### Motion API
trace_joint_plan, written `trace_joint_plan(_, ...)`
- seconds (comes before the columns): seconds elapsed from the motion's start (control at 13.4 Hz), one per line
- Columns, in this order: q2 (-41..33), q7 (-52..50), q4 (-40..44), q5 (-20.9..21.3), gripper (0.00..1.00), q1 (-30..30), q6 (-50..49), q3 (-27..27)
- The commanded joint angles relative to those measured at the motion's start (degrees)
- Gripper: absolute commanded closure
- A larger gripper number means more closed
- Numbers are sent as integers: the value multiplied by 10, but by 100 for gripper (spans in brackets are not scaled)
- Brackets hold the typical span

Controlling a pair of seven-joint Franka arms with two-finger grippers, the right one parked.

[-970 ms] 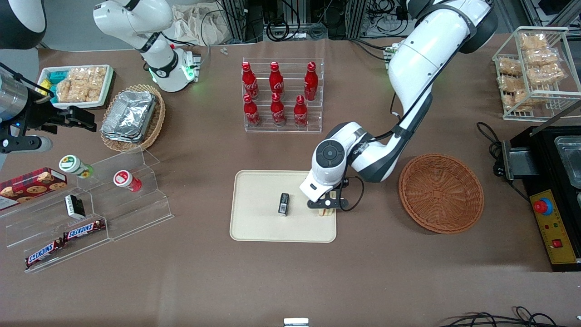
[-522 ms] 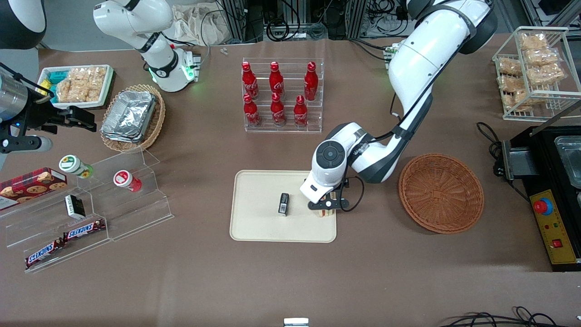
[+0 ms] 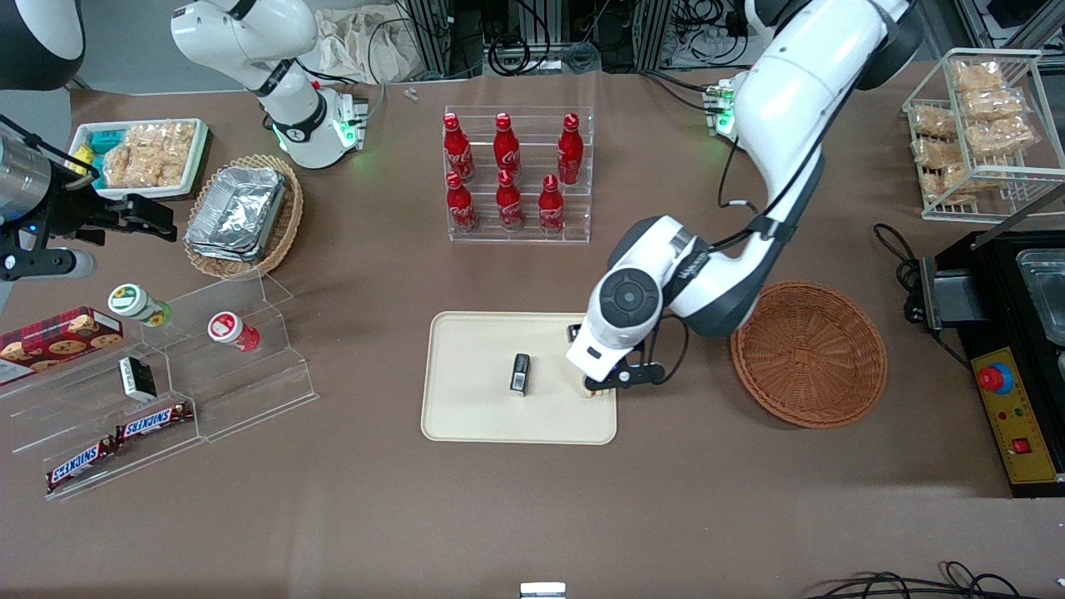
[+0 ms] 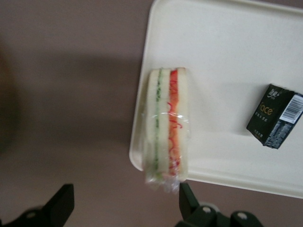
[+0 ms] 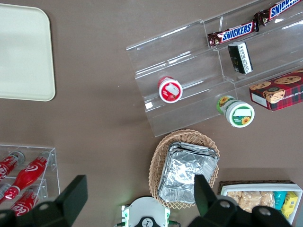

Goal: Place sandwich from basket to tray

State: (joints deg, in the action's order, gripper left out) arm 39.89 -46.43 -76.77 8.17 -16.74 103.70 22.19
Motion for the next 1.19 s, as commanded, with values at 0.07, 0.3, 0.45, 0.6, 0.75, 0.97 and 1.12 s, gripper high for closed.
trace_joint_plan(0.07, -72, 87, 10, -75, 1, 65, -124, 0)
trace_joint_plan(0.3, -127, 214, 3, -73, 1, 124, -209, 0)
trace_joint_plan(0.45, -166, 291, -14, -63, 1, 165, -233, -2)
trace_joint_plan(0.6, -201, 359, -38, -21, 1, 199, -233, -2)
trace_joint_plan(0.75, -215, 408, -38, 20, 1, 220, -233, -2)
trace_joint_plan(0.97, -234, 478, -35, 30, 1, 267, -229, -1)
trace_joint_plan(1.12, -239, 490, -32, 33, 1, 279, -228, -3)
